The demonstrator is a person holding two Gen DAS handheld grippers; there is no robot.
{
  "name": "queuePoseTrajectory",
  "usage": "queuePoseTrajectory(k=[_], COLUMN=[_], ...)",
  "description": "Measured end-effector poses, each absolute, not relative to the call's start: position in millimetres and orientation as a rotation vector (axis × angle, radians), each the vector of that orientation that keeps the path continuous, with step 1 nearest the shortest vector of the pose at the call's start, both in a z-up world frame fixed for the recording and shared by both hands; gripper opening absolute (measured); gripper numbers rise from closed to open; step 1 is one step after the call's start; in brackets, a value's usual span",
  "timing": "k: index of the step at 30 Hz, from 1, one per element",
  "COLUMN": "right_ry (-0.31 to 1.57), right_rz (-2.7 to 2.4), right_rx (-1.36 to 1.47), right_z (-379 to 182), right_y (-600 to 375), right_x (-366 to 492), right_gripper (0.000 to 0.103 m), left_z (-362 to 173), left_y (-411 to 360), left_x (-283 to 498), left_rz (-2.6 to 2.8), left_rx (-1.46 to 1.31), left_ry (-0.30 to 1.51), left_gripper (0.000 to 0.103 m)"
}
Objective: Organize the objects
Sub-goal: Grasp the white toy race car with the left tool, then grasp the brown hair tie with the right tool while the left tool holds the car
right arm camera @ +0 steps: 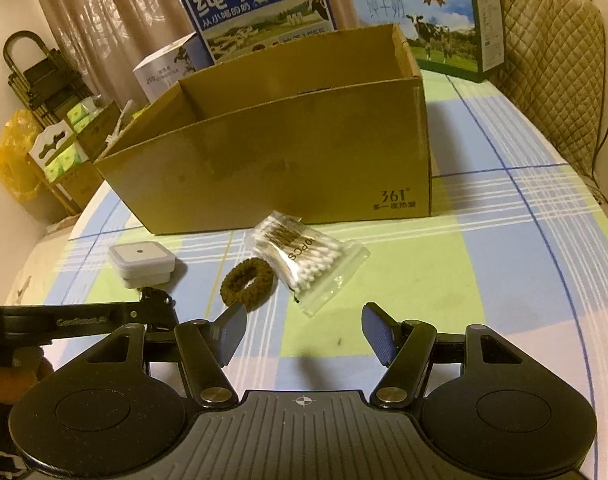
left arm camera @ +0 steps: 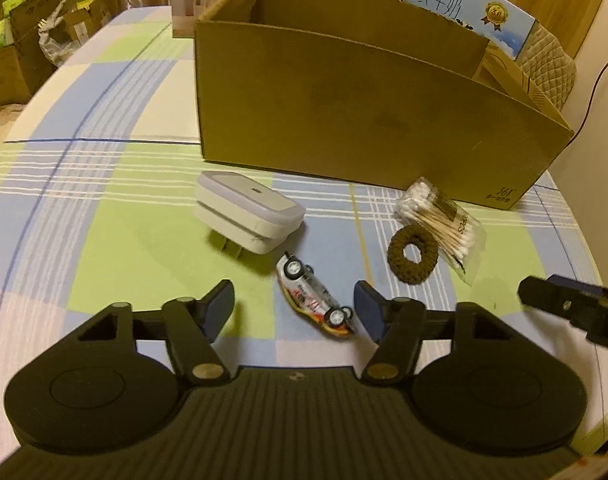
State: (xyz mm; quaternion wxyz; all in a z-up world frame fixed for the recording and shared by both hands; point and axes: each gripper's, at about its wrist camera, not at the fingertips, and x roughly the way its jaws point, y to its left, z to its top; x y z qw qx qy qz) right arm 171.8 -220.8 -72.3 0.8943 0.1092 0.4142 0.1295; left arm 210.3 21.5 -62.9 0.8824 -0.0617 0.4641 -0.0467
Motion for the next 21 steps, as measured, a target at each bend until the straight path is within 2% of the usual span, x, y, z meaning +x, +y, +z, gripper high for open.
queuePoseTrajectory(k=[4,14,19,21], right_ry=[0.870,0.861,0.848,0.846], right_rz=[0.265,0.338,0.405,0.422], right_rx=[0.229,0.158,0.110,0.089], right_z=[-76.0,-78.5,-83.0,-85.8], right_y=[-220.3,-198.2,-176.3,-167.6], right_x=[174.2,176.0,184.6,189.7], right_gripper=[0.062,0.060,0.048,0.047], left_z=[-71.9,-75.1,-71.3,-70.9], left_y=[18.2,25.9,39.1,46.0], left_x=[218.6,220.8,207.7,201.1], left_rz=[-0.099,-0.130,-0.125,-0.116], left_rx=[-0.120,-0.155,-0.172,-0.177], left_ry=[0.986,1.004,1.005,1.005], left_gripper=[0.036,0.022,0.019,0.019])
